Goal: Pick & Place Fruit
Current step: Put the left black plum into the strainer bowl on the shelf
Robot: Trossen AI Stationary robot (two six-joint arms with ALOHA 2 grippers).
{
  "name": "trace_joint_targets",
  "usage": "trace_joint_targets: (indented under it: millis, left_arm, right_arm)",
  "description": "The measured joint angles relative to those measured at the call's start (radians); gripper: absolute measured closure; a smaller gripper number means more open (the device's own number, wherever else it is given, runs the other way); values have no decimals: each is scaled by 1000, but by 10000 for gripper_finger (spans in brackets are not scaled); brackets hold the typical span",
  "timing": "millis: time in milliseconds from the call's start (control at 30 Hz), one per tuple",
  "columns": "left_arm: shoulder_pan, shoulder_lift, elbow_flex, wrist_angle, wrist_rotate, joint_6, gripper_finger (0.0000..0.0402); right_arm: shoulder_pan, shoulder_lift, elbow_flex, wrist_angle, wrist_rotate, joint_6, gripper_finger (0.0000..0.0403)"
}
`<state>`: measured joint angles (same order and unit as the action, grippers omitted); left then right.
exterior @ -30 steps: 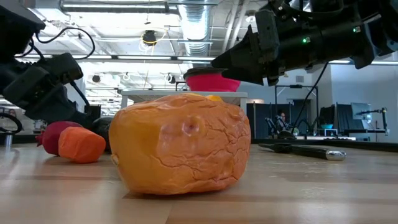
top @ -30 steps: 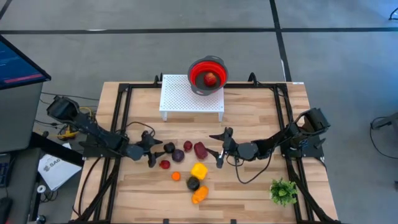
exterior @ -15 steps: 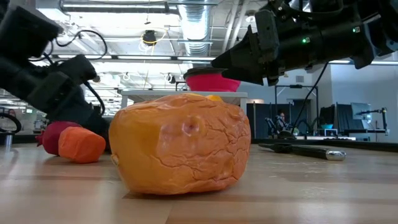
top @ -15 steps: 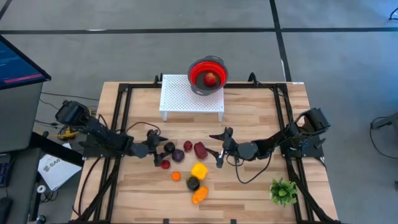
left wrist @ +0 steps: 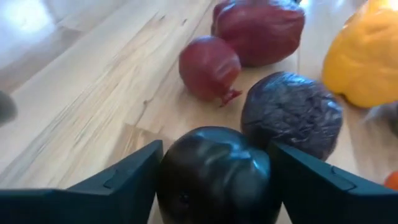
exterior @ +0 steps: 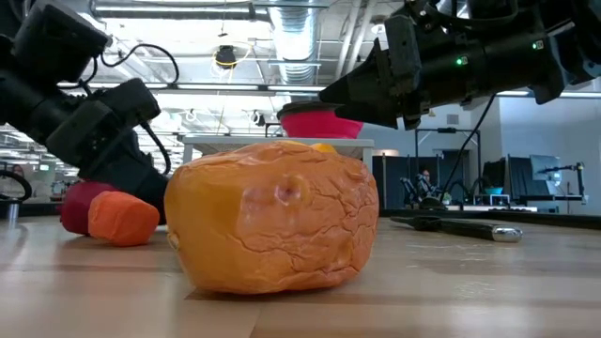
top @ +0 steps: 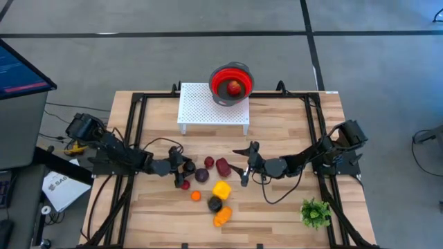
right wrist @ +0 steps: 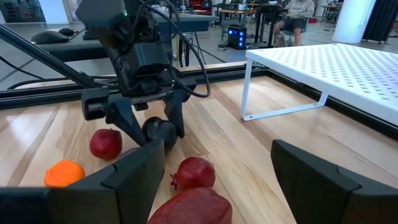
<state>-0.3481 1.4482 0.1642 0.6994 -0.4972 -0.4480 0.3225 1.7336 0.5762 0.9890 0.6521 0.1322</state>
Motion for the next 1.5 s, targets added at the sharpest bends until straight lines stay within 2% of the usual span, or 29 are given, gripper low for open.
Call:
trace_joint_targets:
  millis: [133, 300, 400, 533, 700, 933, 1033, 1167, 1267, 1500]
  left_arm:
    - [0, -56, 0, -7, 20, 48, 158]
    - [2, -172, 13, -10, 20, 148, 147]
    - [24, -239, 90, -28, 22, 270, 143]
    - [84, -259, 273, -113, 24, 496, 150]
    - [222, -180, 569, -237, 38, 711, 151]
    - [491, 31, 965, -424, 133, 765, 146]
    - [590, 127, 1081, -473, 156, 788, 146]
    - [685, 218, 1162, -476, 112, 830, 145]
    - [740, 256, 1168, -480, 89, 829, 145]
    - [784, 313, 1168, -487, 104, 802, 144]
  right_arm:
    - [0, 0, 0, 0, 0, 0, 113]
    - [0, 0, 0, 0, 0, 0, 113]
    - [-5, 0, 1, 2, 0, 0, 113]
    - [-12, 0, 13, 3, 0, 0, 113]
    - [-18, 0, 25, 2, 0, 3, 113]
    - [-16, 0, 29, -1, 0, 43, 113]
    - [-16, 0, 29, -1, 0, 45, 113]
    - [-16, 0, 29, -2, 0, 45, 113]
    - [-16, 0, 29, -5, 0, 45, 113]
    - [-16, 0, 29, -8, 0, 45, 113]
